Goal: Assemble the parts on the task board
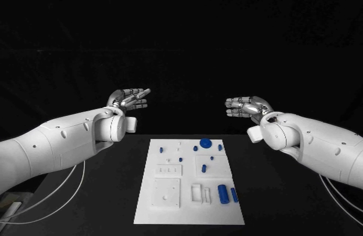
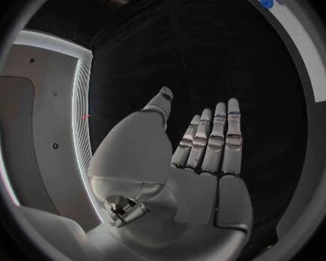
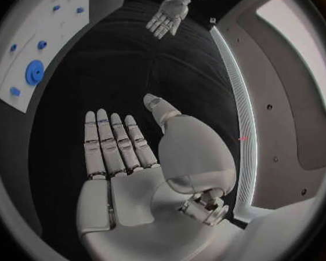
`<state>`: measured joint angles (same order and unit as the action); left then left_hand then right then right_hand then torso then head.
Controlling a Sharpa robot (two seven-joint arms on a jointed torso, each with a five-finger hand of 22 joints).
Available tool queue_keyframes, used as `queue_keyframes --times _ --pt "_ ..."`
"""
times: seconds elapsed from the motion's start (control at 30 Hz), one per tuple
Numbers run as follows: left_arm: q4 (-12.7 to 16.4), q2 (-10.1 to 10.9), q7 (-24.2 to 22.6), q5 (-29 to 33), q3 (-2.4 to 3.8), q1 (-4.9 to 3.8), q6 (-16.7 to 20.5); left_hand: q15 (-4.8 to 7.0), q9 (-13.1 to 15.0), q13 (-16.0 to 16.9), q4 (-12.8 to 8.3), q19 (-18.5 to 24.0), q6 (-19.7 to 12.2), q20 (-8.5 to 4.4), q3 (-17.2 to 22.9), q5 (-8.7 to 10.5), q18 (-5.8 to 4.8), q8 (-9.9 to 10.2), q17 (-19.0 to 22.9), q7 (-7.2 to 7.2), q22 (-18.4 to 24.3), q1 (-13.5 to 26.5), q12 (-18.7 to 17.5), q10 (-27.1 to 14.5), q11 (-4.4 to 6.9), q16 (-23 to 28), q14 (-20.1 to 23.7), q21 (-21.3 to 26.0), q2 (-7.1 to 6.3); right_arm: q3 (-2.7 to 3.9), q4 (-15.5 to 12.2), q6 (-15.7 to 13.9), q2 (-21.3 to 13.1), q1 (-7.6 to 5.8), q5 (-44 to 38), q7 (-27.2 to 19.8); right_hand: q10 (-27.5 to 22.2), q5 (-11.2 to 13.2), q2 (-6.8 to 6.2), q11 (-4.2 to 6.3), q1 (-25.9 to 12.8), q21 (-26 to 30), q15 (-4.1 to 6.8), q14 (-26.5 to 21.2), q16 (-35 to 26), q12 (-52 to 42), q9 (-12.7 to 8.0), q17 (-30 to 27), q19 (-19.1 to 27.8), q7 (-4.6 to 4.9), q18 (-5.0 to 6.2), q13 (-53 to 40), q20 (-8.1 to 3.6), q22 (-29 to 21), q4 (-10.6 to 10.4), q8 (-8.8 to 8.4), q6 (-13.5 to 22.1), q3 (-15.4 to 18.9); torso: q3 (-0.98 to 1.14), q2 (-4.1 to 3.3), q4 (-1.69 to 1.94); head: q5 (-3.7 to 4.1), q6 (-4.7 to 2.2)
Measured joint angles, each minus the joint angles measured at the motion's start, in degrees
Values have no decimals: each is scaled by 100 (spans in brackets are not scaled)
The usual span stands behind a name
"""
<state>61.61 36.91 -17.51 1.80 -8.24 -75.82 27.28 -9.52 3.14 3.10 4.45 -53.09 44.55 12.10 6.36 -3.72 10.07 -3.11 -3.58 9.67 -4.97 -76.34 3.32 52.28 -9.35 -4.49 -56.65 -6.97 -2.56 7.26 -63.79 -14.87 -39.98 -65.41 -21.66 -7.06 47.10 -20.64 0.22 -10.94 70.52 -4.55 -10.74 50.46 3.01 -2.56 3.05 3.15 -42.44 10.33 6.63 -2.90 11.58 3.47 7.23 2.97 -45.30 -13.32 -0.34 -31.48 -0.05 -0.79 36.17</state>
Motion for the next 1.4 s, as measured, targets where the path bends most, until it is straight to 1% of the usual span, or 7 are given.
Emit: queue_keyframes --times 0.1,0.2,0.43,0.63,0.83,1.1,1.4 --pt "169 99 -7 -25 0 0 -27 218 53 15 -271 -506 1090 -424 -102 0 -359 -50 -42 -79 -92 -35 21 953 124 -101 -879 -281 203 0 1 -31 45 -1 -790 -17 631 0 -53 131 52 -148 177 694 52 -27 36 39 -586 -77 0 -16 -173 36 148 31 -615 -148 -3 -32 15 14 9" --pt "427 225 -17 -97 0 -11 -45 465 72 23 -387 -860 1429 -722 -77 0 -485 -50 -134 -185 -189 -121 15 1537 325 -242 -1452 -525 291 0 -51 -71 53 -1 -1568 -30 1173 0 -122 272 122 -341 393 1382 110 -27 69 96 -1168 -161 0 -21 -385 86 293 47 -1119 -293 -3 -80 35 35 10" --pt "1091 593 -24 -297 1 -81 -59 664 68 23 -520 -1082 1482 -1009 -22 -22 -569 -50 -230 -221 -367 -147 9 1713 413 -420 -1920 -877 303 2 -248 -106 75 -2 -3458 15 1983 -111 -265 534 186 -870 820 2670 340 -49 94 327 -2274 -317 0 -34 -874 272 545 62 -1845 -415 -13 -251 121 125 -64" --pt "1695 851 -32 -381 1 -86 -245 745 68 22 -636 -1070 1459 -1100 -35 -22 -656 -50 -348 -198 -605 -162 9 1628 391 -705 -2011 -1236 288 5 -328 -81 144 -2 -4973 187 2378 -325 -367 728 85 -1582 1117 3239 1723 -49 93 1088 -3202 -420 -2 -42 -1198 645 629 62 -2045 -170 -35 -429 234 209 -163" --pt "2170 1058 -40 -476 0 -95 -474 810 68 22 -730 -966 1460 -1159 -80 -22 -655 -50 -525 -199 -965 -162 9 1617 402 -1164 -2076 -1763 288 5 -341 -46 240 -1 -6105 436 1990 -193 -445 653 6 -2745 1197 3362 4351 -49 83 2517 -4122 -430 108 -42 -1386 1494 858 62 -1942 11 -52 -585 350 299 -217" --pt "2489 1210 -40 -574 10 -108 -637 863 68 22 -794 -822 1460 -1241 -143 -22 -656 -50 -775 -199 -1383 -84 9 1608 412 -1877 -2059 -2349 330 8 -359 -30 354 2 -7194 749 1859 -14 -513 602 74 -2960 1134 3296 4759 -49 83 2531 -4098 -437 230 -42 -1342 1932 881 62 -1934 -63 -81 -782 468 408 -250" --pt "2673 1239 -20 -637 12 -139 -723 869 68 21 -810 -700 1460 -1221 -159 -22 -655 -50 -808 -199 -1543 -55 9 1607 412 -2142 -1950 -2562 302 7 -329 -41 480 28 -7937 1033 1820 229 -664 603 149 -2930 1105 3266 4879 -49 83 2416 -4098 -436 237 -42 -1341 2203 779 62 -1935 -338 -112 -938 518 458 -293"
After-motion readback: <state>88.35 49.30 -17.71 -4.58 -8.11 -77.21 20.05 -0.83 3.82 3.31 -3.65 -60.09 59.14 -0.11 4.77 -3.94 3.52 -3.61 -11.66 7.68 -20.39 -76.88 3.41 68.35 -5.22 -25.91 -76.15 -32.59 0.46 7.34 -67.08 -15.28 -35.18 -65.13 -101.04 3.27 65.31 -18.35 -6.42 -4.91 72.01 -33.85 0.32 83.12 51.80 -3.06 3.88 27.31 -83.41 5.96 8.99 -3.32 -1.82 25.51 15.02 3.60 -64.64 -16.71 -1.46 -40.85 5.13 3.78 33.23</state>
